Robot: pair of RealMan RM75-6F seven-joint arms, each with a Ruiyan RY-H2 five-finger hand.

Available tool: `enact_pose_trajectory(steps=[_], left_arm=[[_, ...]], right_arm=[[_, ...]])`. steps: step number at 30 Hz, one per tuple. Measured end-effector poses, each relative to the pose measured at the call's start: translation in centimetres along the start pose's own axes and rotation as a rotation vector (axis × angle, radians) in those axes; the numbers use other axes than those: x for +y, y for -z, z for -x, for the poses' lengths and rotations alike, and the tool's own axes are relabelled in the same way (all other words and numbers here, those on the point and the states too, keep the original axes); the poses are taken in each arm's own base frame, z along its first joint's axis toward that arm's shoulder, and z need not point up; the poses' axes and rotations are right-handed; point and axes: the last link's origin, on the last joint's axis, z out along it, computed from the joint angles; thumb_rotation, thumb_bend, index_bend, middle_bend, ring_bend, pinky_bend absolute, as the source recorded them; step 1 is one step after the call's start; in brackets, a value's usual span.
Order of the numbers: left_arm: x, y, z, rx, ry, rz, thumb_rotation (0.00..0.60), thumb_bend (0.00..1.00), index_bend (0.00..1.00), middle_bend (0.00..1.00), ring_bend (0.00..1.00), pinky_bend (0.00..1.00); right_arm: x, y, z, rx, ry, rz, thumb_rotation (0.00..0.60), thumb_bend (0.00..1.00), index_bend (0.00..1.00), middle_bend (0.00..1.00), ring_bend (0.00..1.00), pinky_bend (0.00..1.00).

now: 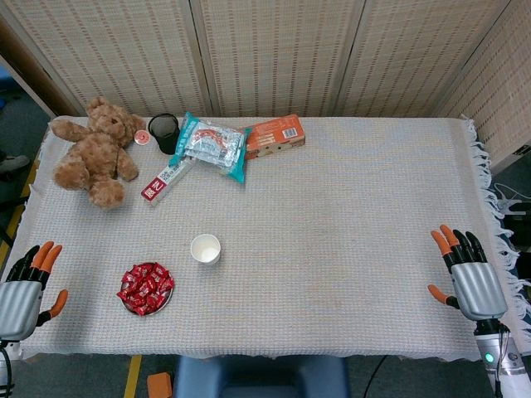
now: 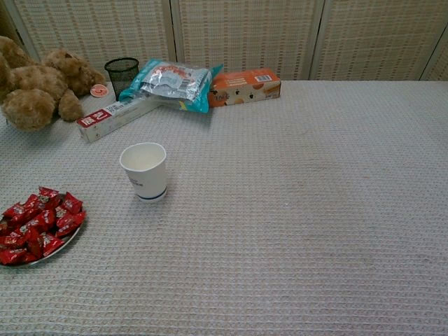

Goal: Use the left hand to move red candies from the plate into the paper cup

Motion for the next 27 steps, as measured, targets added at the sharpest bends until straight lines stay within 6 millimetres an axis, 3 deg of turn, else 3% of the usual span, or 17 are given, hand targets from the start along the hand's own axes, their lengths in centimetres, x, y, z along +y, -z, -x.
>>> enact_pose_trajectory(steps=[4,13,20,27], left_arm=[[0.5,0.1,0.5,-0.014,-0.012,0.01,0.6,0.39,0.0,0.0,0.0,0.16],[3.0,0.6,2.2,-0.073,-0.03,0.103,0.6,0.38,0.0,0.0,0.0,0.33],[5.8,0.0,5.4,-0.156,-0.193,0.122,0.6,0.37,0.0,0.0,0.0,0.48],[8.7,-1.1,8.9,-0.256,-0.329,0.109,0.6,0.37,0.0,0.0,0.0,0.53]], right_arm=[[0.1,0.2,-0.2,0.006,0.0,0.003,0.6,0.08,0.0,0.0,0.0,0.0],[0.2,0.5,-0.5,0.022,0.007,0.013,0.6,0.08,0.0,0.0,0.0,0.0],[0.1,0.7,-0.7,0.027,0.011,0.006,0.6,0.08,0.0,0.0,0.0,0.0],[0.4,0.8,-0.9,0.02,0.008,0.012,0.6,0.08,0.0,0.0,0.0,0.0]])
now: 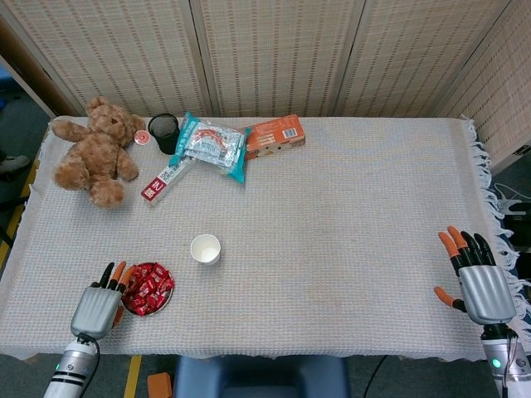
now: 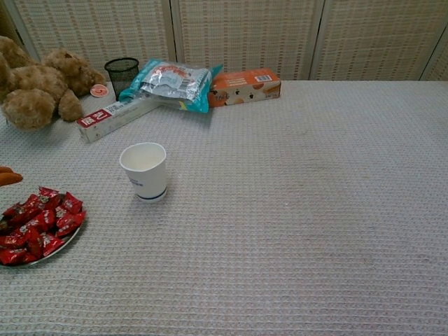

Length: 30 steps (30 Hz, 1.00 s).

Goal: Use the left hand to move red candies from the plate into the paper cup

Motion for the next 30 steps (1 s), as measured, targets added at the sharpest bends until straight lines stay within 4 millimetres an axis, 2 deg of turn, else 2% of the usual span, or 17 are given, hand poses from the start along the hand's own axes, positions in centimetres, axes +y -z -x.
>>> enact_pose_trajectory(steps=[9,19,24,30], left_arm=[[3.0,-1.0,-0.3,-0.014,-0.022,0.053,0.6,0.36,0.0,0.0,0.0,0.58],[3.8,-1.8,-0.7,-0.018,-0.019,0.076,0.6,0.36,0.0,0.0,0.01,0.62],[3.7,-2.4,-0.4,-0.041,-0.013,0.083,0.6,0.36,0.01,0.01,0.07,0.66],[4.0,-2.6,-0.5,-0.015,-0.013,0.102,0.6,0.36,0.08,0.11,0.2,0.77]], right_arm=[[0.0,-0.1,0.2,-0.017,0.003,0.004,0.6,0.08,0.0,0.0,0.0,0.0],[0.1,-0.1,0.2,-0.025,0.003,0.007,0.6,0.08,0.0,0.0,0.0,0.0],[0.1,-0.1,0.2,-0.029,0.005,0.013,0.6,0.08,0.0,0.0,0.0,0.0],[0.2,-0.1,0.2,-0.035,0.007,0.019,0.6,0.08,0.0,0.0,0.0,0.0]])
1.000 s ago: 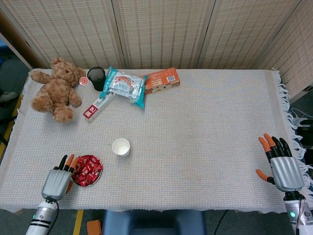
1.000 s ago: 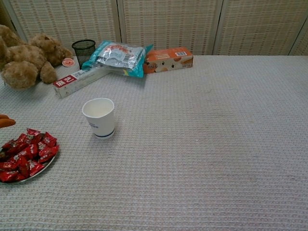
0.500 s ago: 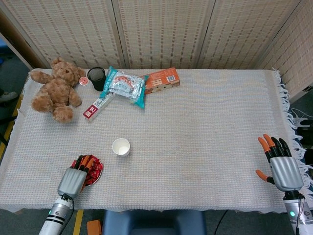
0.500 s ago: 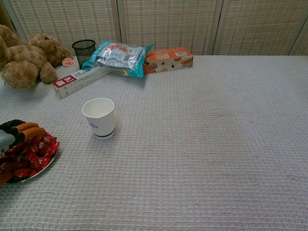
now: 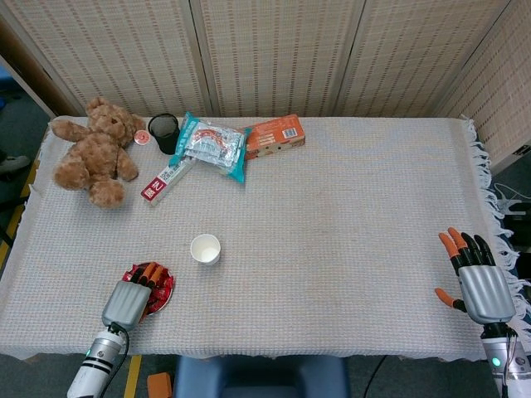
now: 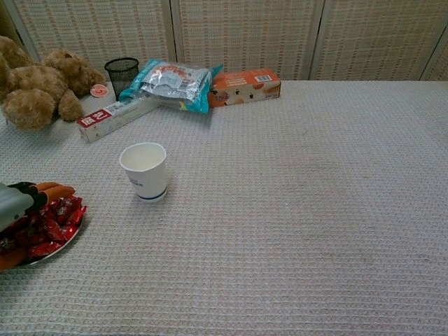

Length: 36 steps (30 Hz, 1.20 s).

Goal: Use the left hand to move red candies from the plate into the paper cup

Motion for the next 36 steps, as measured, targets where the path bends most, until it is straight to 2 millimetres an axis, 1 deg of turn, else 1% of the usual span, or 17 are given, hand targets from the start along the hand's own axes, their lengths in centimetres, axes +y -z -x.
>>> enact_pose_trajectory(steps=[4,9,15,20,25,30,33,36], left_arm=[[0.11,-0.21,0.11,0.012,0.003,0.009,0.6,0.36,0.13,0.14,0.24,0.81],[0.18,-0.4,0.27,0.023,0.006,0.018,0.6,0.36,0.21,0.18,0.26,0.82],[0.34,-0.42,0.33,0.048,-0.002,0.03,0.6,0.36,0.33,0.26,0.33,0.87],[0.42,-0.42,0.23,0.084,0.005,0.037,0.6,0.36,0.39,0.33,0.38,0.89],[0.28,-0.46,0.52,0.095,0.01,0.035,0.6,0.36,0.45,0.39,0.41,0.9],[0.24,-0.44,0.81,0.089,0.009,0.034,0.6,0.37,0.51,0.43,0.44,0.92],[0.29,-0.42,0.84,0.093,0.01,0.037,0.6,0.39,0.55,0.48,0.47,0.93],[0.36,-0.4,0.72,0.108,0.014,0.042,0.6,0.42,0.6,0.54,0.51,0.95]], right_arm=[[0.05,0.02,-0.06,-0.003,-0.001,0.004,0.6,0.08,0.0,0.0,0.0,0.0],[0.06,0.09,-0.06,-0.008,0.002,0.008,0.6,0.08,0.0,0.0,0.0,0.0],[0.05,0.11,-0.05,-0.014,0.003,0.012,0.6,0.08,0.0,0.0,0.0,0.0],[0.0,0.13,-0.03,-0.02,0.005,0.013,0.6,0.08,0.0,0.0,0.0,0.0],[-0.01,0.17,-0.04,-0.022,0.007,0.015,0.6,0.08,0.0,0.0,0.0,0.0],[-0.04,0.23,-0.04,-0.025,0.009,0.017,0.6,0.08,0.0,0.0,0.0,0.0],[-0.04,0.24,-0.04,-0.028,0.009,0.018,0.6,0.08,0.0,0.0,0.0,0.0],[-0.05,0.25,-0.03,-0.031,0.009,0.019,0.6,0.08,0.0,0.0,0.0,0.0]])
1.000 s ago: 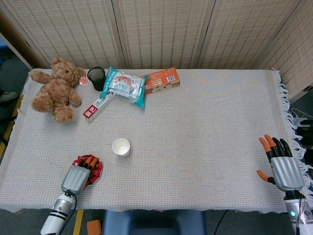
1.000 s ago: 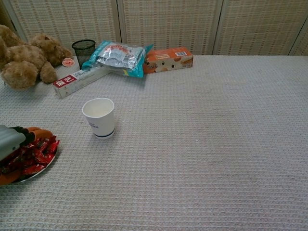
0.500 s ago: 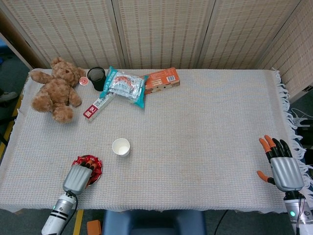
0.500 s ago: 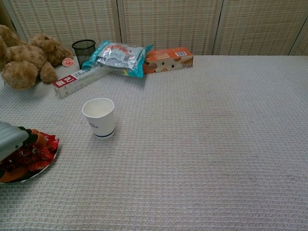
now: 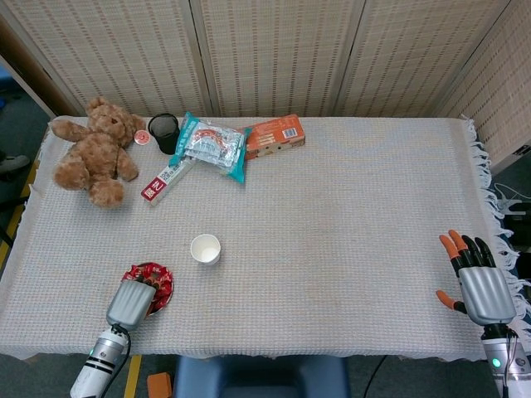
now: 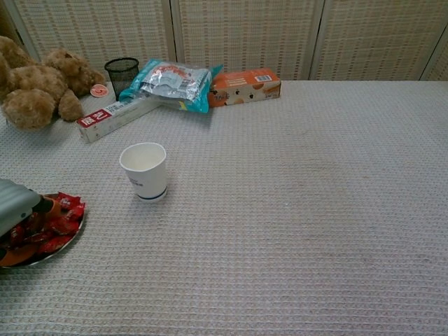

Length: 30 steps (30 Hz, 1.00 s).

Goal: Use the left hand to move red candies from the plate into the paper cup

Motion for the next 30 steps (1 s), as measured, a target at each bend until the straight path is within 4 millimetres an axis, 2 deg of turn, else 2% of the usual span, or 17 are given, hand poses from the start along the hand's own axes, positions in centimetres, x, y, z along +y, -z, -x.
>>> enact_pose_trajectory(steps=[10,17,25,30], left_arm=[[-0.4,-0.2,0.2,0.01,-0.001,-0.012,0.6,0.58,0.67,0.61,0.58,0.95],[-0.6,-0.4,-0.1,0.055,0.019,-0.008,0.6,0.72,0.74,0.69,0.65,0.99],[-0.9,-0.5,-0.5,0.115,0.084,0.004,0.6,0.74,0.76,0.71,0.66,1.0],[-1.7,-0.6,-1.4,0.149,0.129,0.007,0.6,0.73,0.76,0.71,0.66,1.0]], right_arm=[[0.0,0.0,0.1,-0.012,0.004,0.004,0.6,0.08,0.0,0.0,0.0,0.0],[0.0,-0.1,0.2,-0.02,0.008,0.008,0.6,0.08,0.0,0.0,0.0,0.0],[0.1,-0.2,0.2,-0.021,0.01,0.013,0.6,0.08,0.0,0.0,0.0,0.0],[0.2,-0.2,0.2,-0.021,0.012,0.019,0.6,0.08,0.0,0.0,0.0,0.0]])
